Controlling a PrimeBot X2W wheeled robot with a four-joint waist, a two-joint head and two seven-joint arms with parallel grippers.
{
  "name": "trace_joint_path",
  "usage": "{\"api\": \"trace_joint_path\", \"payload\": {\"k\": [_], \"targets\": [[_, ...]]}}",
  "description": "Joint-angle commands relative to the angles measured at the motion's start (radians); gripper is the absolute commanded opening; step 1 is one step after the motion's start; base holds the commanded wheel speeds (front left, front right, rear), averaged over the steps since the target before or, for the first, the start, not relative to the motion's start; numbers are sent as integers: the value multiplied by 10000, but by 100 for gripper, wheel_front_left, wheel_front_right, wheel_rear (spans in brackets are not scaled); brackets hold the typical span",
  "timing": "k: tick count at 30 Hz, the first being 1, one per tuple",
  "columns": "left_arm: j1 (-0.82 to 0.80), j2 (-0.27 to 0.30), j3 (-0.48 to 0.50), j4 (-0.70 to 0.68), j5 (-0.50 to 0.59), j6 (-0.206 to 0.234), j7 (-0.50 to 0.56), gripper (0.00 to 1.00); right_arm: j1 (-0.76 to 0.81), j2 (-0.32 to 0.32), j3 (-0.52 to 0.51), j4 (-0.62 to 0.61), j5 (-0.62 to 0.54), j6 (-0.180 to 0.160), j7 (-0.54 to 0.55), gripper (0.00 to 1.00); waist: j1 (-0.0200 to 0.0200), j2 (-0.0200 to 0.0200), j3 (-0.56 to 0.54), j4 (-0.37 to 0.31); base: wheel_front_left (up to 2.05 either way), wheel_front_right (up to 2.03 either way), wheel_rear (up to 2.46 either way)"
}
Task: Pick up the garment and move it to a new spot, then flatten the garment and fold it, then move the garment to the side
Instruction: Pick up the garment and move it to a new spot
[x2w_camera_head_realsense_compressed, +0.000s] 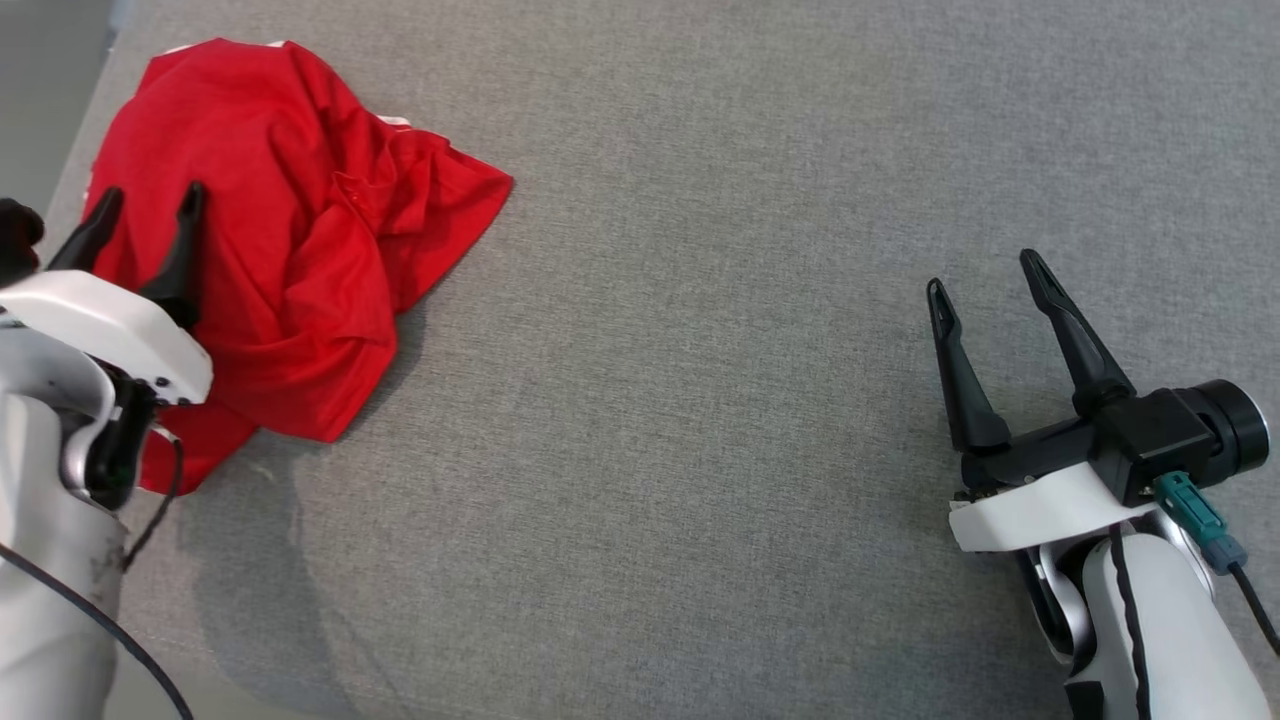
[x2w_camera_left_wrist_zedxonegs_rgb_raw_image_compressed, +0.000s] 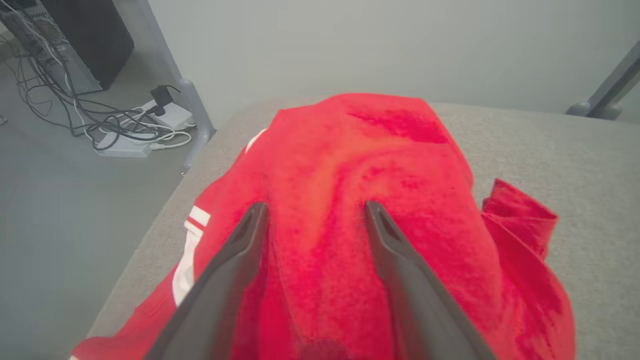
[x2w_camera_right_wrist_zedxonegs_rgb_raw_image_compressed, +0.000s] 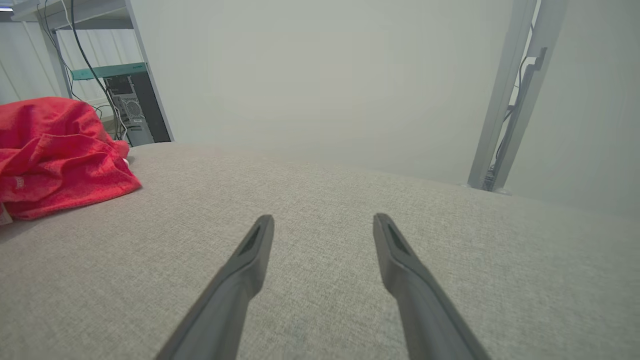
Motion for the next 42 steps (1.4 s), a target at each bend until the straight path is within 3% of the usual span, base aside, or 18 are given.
{"api": "trace_joint_path", "payload": {"k": [1, 6, 7, 8, 9, 18, 30, 36, 42], "targets": [[-282, 161, -96, 168, -125, -7, 229, 100, -121, -72, 16, -35, -65, -5, -3, 100, 0, 0, 102, -86, 0, 0, 0], [-713, 501, -473, 701, -567, -8, 907, 100, -188, -102, 36, -114, -116, -5, 20, 100, 0, 0, 269, -185, 0, 0, 0], [-749, 511, -515, 781, -675, -8, 979, 48, -201, -102, 41, -127, -120, -5, 21, 100, 0, 0, 287, -197, 0, 0, 0], [-749, 511, -515, 781, -675, -8, 979, 48, -201, -102, 41, -127, -120, -5, 21, 100, 0, 0, 287, -197, 0, 0, 0], [-803, 530, -571, 856, -761, -9, 1030, 0, -205, -98, 45, -129, -124, -3, 21, 100, 0, 0, 300, -208, 0, 0, 0], [-998, 767, -716, 906, -1102, -9, 224, 0, -152, -70, 67, 124, -20, -5, 10, 100, 0, 0, -16, -209, 0, 0, 0], [-1218, 719, 208, -754, -1453, 80, -2518, 0, -38, -21, 157, 498, 451, -3, -11, 100, 0, 0, -1354, -316, 0, 0, 0], [-1123, 679, 345, -2004, -1855, 46, -2572, 0, 93, -17, 260, 452, 926, -5, -13, 100, 0, 0, -2036, -556, 0, 0, 0], [-1057, 251, 468, -3538, -2281, 369, -2406, 0, 244, -22, 347, 407, 1267, -3, -15, 100, 0, 0, -2511, -980, 0, 0, 0]]}}
